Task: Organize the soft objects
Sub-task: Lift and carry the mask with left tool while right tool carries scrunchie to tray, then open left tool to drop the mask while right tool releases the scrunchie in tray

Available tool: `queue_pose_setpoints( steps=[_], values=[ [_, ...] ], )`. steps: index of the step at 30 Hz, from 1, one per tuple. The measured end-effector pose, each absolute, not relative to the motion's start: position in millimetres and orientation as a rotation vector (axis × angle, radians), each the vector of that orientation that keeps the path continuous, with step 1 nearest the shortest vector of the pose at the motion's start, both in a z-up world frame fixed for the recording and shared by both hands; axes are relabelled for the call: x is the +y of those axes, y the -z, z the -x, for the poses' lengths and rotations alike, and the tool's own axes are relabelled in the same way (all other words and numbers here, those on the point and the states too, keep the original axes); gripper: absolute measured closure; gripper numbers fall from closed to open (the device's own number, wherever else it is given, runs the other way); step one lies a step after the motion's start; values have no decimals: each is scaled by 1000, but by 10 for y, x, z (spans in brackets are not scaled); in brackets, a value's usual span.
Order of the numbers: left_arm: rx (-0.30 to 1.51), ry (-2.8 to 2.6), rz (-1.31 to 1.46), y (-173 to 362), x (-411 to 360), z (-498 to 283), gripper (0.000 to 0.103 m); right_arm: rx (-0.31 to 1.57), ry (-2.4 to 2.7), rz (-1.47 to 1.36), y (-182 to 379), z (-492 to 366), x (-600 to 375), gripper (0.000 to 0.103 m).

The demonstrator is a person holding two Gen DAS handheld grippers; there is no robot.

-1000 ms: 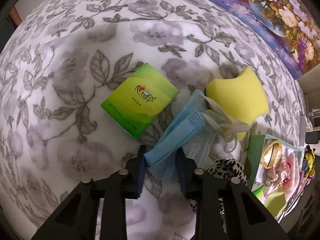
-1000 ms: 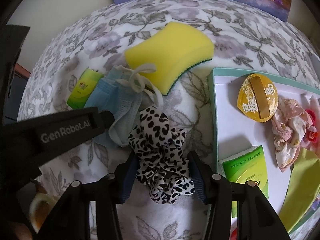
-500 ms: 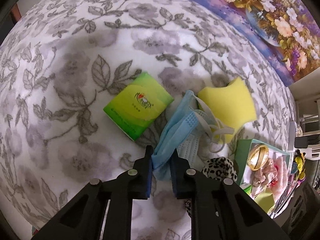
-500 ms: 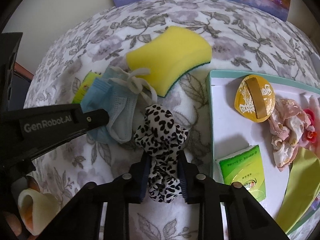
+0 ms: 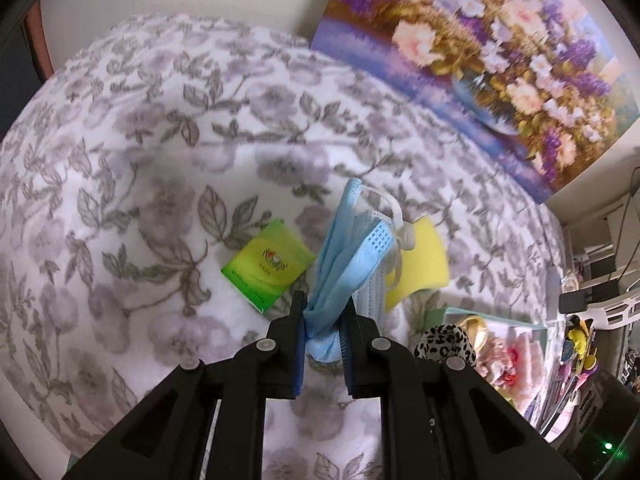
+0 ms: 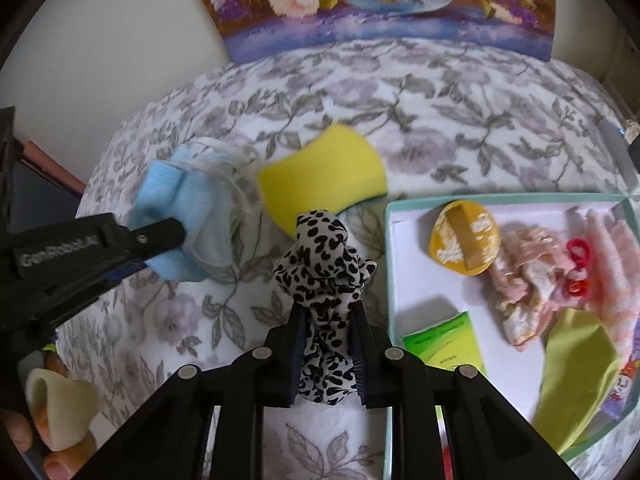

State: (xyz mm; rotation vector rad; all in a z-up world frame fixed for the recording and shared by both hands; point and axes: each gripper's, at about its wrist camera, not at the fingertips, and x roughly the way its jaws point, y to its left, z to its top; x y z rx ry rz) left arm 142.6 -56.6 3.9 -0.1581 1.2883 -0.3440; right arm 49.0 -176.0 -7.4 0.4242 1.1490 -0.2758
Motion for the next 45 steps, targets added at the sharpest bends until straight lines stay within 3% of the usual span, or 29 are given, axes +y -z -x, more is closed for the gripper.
queue_pose_setpoints(
  steps=[19,45],
  values=[
    [1193,392,198,-439,-665,-1217,87,1063,414,-499,-141,-67,-2386,81],
    [1278,659,-19,-284,-1974,-335,87,1057,639,-611,34,746,-3346,81]
  ],
)
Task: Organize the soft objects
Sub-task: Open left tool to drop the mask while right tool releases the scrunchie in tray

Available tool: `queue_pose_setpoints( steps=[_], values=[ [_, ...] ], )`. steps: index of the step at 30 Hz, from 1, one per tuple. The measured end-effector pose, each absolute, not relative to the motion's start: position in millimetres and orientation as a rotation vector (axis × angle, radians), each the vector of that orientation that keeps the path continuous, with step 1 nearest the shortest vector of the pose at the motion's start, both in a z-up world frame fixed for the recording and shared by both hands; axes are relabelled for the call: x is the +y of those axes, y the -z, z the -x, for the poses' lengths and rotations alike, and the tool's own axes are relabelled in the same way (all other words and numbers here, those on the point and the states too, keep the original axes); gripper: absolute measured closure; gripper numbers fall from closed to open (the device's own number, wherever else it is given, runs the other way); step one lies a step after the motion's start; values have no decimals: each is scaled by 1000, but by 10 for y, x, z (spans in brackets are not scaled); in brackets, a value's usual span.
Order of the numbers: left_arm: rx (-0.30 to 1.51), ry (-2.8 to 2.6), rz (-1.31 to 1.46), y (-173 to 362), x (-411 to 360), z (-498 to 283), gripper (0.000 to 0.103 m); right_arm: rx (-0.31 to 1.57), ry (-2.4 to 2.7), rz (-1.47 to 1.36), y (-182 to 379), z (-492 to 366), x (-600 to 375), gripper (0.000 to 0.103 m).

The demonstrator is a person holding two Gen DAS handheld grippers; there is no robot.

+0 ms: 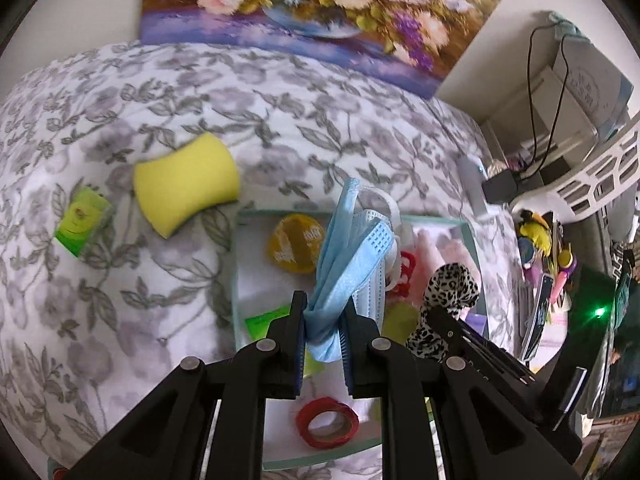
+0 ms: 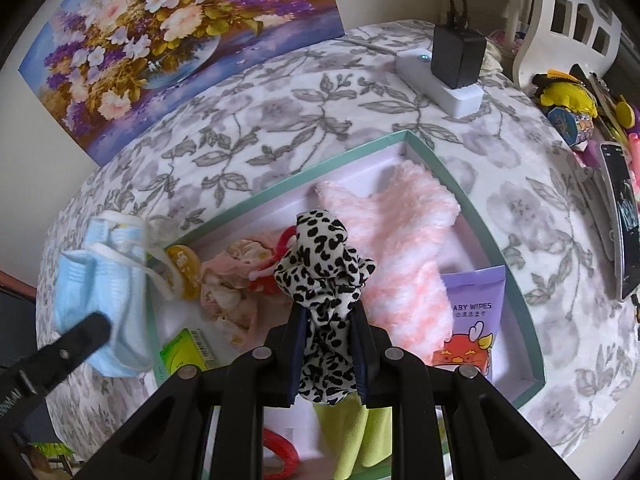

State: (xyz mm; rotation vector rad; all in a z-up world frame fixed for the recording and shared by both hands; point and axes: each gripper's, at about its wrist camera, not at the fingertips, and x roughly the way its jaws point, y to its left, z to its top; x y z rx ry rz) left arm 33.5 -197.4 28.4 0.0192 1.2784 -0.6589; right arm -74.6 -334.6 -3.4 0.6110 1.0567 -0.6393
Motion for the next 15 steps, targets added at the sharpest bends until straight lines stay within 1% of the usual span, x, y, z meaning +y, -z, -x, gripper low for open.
queue_pose_setpoints(
  steps=[15],
  values=[
    [1416,589,-103,314,-2091,-383,86,1120,633,-608,262,699,-3337,81]
  ],
)
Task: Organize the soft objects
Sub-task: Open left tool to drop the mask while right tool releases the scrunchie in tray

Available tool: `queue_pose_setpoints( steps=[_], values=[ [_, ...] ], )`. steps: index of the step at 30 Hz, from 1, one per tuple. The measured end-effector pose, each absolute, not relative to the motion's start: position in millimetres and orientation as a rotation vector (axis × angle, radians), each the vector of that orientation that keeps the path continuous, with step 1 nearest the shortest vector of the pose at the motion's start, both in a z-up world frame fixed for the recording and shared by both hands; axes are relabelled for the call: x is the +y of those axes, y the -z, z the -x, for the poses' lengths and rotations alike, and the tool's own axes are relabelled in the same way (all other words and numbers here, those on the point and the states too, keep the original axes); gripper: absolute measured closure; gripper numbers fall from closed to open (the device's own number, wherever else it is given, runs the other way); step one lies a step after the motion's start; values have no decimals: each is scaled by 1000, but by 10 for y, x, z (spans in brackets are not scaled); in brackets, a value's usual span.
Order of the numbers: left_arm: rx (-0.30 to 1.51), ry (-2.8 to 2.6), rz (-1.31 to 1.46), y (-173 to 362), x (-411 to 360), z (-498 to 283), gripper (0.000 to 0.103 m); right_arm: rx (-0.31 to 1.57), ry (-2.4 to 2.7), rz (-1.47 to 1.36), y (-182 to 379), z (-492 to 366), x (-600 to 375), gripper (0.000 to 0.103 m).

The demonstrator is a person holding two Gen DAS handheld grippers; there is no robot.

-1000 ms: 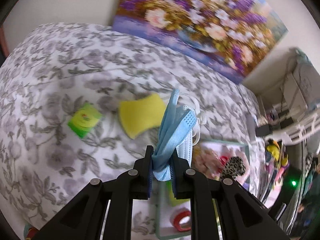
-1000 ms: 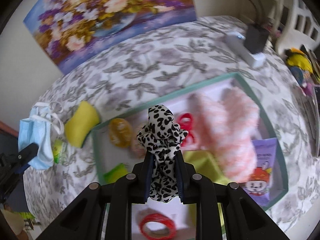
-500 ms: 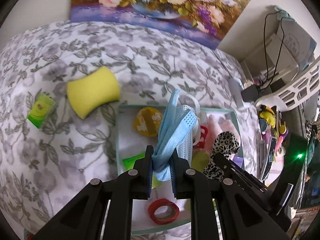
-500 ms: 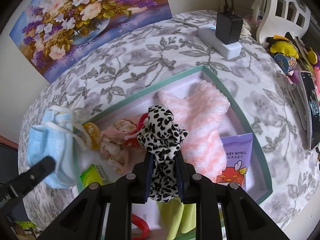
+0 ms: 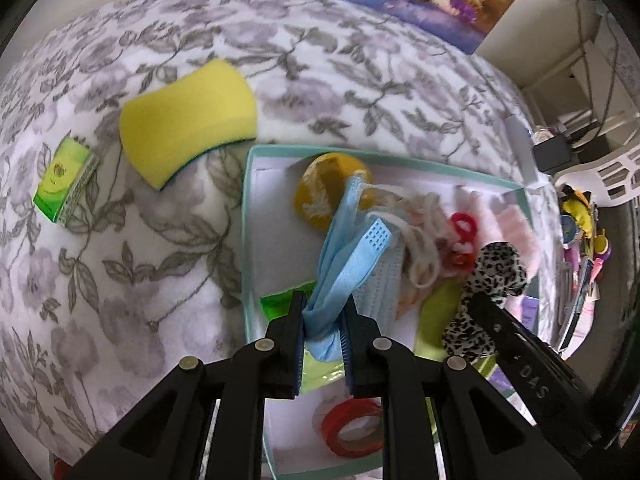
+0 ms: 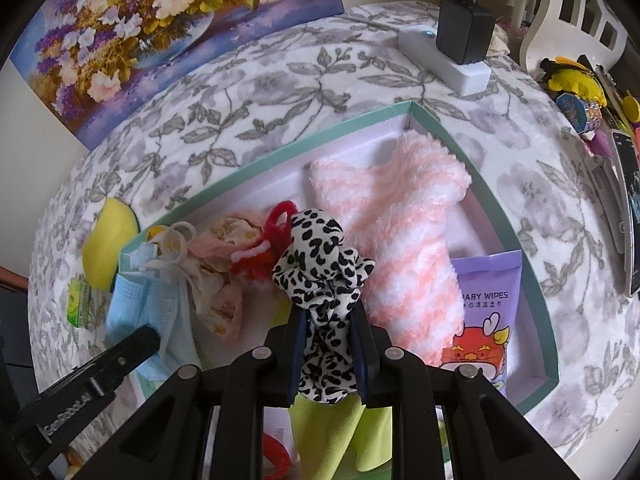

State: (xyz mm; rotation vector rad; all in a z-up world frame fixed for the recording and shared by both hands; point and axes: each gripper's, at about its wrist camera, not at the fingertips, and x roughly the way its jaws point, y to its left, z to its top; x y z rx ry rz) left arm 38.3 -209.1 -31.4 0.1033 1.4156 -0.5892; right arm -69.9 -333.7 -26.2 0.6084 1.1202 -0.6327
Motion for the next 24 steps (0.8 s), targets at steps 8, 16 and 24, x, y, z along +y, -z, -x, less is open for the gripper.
queue_pose_setpoints(
  steps=[8,16,24],
  values=[
    [1421,573,-129,391,-2085,-401,85,1140,633,-599,319,676,-3309,80],
    [1429,579,-139,299,-2073,-404,71,1144,629,-598,272,660,-3294,78],
    [1415,594,-115,124,-1990,-421,59,1131,619,-587,176,656,-3229,73]
  ],
)
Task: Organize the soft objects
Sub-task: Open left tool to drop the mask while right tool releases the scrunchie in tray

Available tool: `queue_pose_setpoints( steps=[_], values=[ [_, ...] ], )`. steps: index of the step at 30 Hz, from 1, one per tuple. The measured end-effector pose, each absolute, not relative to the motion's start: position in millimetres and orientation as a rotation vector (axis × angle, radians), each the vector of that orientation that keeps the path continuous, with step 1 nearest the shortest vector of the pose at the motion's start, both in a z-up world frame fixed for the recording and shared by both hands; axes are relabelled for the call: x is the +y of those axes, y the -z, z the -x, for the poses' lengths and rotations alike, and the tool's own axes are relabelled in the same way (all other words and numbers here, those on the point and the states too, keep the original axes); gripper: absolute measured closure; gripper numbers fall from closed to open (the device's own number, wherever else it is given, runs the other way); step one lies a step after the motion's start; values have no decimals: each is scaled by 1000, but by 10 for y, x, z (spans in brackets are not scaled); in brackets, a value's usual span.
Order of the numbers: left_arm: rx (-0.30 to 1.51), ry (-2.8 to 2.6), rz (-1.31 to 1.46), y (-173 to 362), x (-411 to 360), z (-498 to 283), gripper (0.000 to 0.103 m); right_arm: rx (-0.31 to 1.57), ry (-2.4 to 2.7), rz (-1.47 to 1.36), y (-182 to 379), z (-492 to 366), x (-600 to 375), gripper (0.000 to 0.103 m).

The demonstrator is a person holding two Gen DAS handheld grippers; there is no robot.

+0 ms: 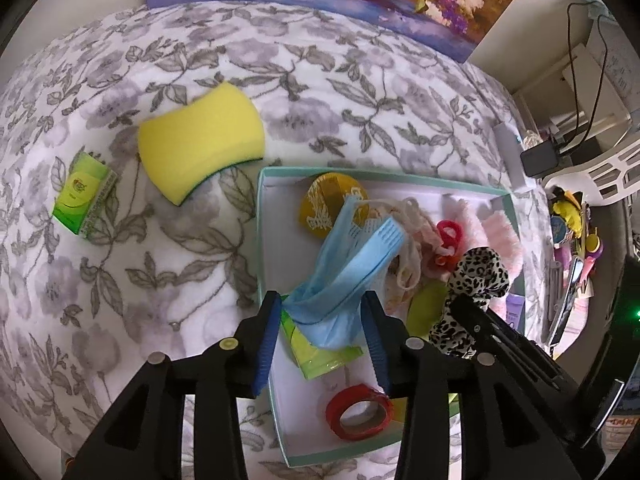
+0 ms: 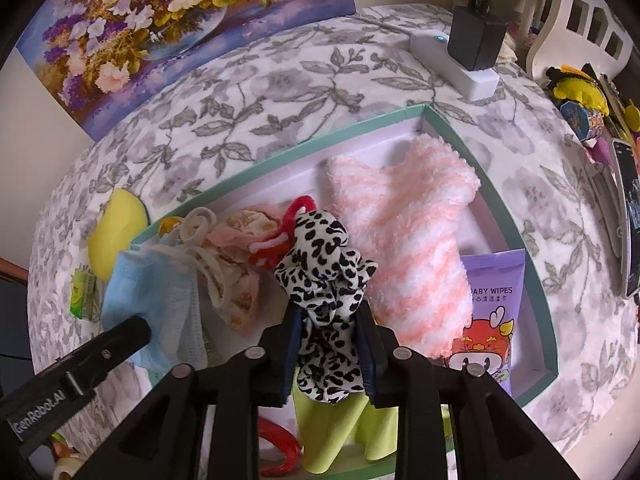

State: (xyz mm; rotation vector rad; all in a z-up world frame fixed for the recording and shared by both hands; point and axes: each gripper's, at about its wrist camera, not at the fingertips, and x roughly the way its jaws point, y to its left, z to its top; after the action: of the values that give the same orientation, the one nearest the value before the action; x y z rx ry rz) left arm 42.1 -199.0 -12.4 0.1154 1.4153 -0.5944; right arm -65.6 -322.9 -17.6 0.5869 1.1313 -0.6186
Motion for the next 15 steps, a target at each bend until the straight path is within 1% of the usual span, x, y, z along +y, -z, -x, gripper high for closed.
queue_pose_setpoints(
  steps=[7,13,14,15],
  values=[
    [1388,590,-97,-29,-1887,-452,59,1116,624,-588,94,672,-3215,65],
    [1382,546,-88,-29,-1797,-525,57,1102,629,-576,36,674,-3203,55],
    [1381,528,-90,-19,-1767,-549,49,1101,635,-570,29,672,-3200,50],
    [1379,511,-93,-8,-1743,-565,38,1103,637,-564,29,668,-3196,45]
  ],
)
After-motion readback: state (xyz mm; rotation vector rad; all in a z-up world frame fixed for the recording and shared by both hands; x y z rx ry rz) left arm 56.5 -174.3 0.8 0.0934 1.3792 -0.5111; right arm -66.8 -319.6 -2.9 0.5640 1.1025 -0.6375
